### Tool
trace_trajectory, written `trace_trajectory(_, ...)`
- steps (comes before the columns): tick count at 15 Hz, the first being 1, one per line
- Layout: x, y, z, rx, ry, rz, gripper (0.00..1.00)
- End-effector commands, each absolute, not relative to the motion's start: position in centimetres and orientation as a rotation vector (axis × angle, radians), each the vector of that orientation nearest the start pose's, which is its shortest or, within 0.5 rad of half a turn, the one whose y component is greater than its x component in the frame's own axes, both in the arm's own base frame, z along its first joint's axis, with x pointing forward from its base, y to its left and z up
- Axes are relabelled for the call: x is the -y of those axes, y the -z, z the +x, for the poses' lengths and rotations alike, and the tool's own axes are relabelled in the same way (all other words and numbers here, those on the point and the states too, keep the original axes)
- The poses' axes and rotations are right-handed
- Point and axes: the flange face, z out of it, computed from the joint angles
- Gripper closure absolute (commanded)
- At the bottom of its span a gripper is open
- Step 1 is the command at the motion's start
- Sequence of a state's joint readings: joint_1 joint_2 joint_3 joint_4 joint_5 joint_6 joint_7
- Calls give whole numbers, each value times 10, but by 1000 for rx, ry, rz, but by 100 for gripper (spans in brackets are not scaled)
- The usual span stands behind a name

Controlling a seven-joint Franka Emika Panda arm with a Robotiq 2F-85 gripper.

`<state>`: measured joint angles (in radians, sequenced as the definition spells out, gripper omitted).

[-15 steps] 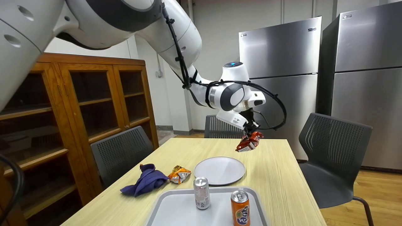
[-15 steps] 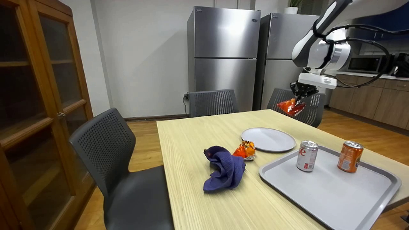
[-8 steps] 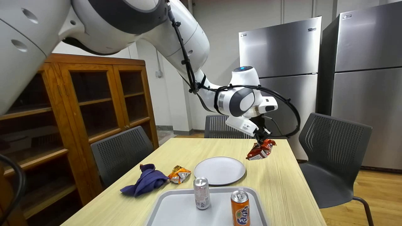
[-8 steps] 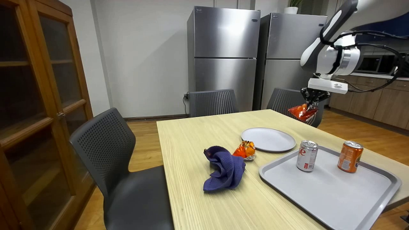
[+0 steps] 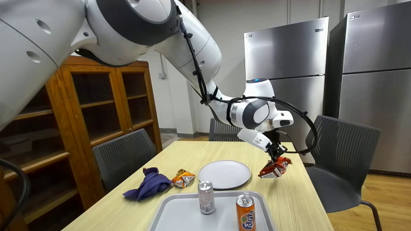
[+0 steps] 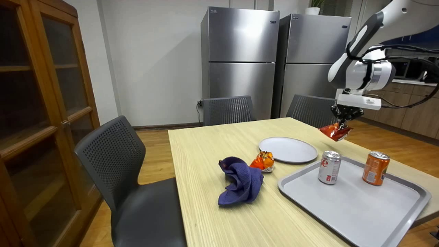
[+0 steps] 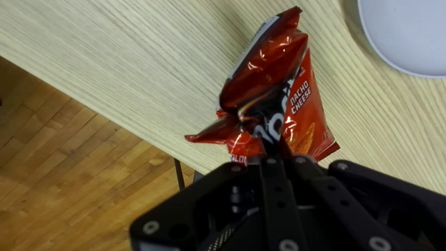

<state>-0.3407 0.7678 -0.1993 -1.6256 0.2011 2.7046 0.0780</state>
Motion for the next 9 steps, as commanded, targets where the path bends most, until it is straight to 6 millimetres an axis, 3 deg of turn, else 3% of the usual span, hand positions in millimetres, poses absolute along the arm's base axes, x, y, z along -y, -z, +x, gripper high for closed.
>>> trace_trajectory(1, 364, -207, 630, -1168, 447, -2999, 100)
trace_trajectory(9, 367, -180, 635, -1223, 335, -2988, 100)
